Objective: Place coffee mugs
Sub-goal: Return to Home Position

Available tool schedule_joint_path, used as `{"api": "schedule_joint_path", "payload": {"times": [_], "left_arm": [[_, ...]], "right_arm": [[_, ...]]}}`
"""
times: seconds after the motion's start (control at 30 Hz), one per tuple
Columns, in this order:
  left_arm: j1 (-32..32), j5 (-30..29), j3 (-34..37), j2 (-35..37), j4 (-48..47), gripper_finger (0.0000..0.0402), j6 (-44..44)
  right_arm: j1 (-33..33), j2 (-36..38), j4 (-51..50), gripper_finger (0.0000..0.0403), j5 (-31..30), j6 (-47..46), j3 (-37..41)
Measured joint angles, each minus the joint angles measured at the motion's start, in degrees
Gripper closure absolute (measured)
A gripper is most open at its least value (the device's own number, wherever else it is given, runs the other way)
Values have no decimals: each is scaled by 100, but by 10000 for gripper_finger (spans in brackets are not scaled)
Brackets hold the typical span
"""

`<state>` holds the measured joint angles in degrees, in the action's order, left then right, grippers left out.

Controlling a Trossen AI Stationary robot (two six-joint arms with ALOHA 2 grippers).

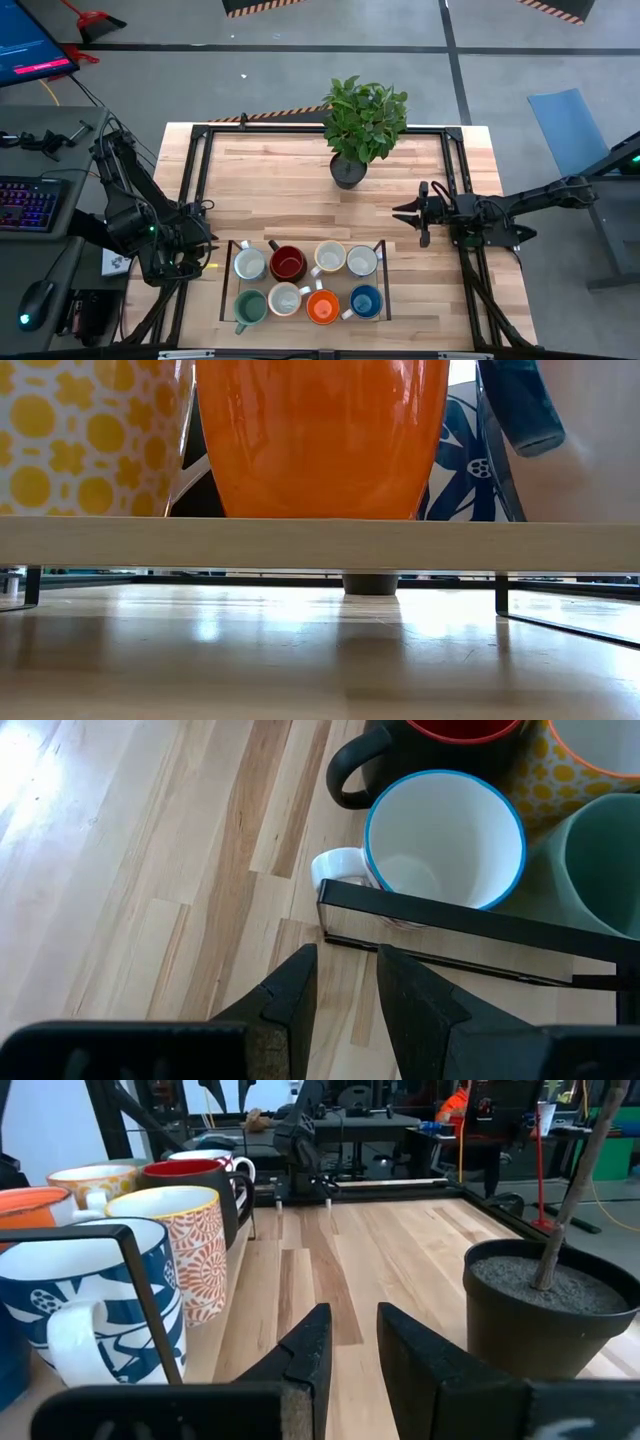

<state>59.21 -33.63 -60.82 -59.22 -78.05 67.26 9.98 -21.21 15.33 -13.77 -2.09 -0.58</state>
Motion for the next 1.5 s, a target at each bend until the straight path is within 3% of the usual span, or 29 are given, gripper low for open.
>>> {"api": "schedule_joint_path", "payload": {"times": [0.23,0.4,0.7,1.5], "left_arm": [[0,0,0,0,-1,304,1],[-1,2,0,-3,3,304,0],[-1,0,0,-2,-1,304,0],[0,2,0,-1,1,304,0]], "right_arm": [[-4,70,-106,336,-16,-46,2],[-208,1091,-1074,336,55,-166,2],[-1024,2117,-1393,336,1068,-304,2],[-1152,2017,-1405,336,1061,-691,2]]}}
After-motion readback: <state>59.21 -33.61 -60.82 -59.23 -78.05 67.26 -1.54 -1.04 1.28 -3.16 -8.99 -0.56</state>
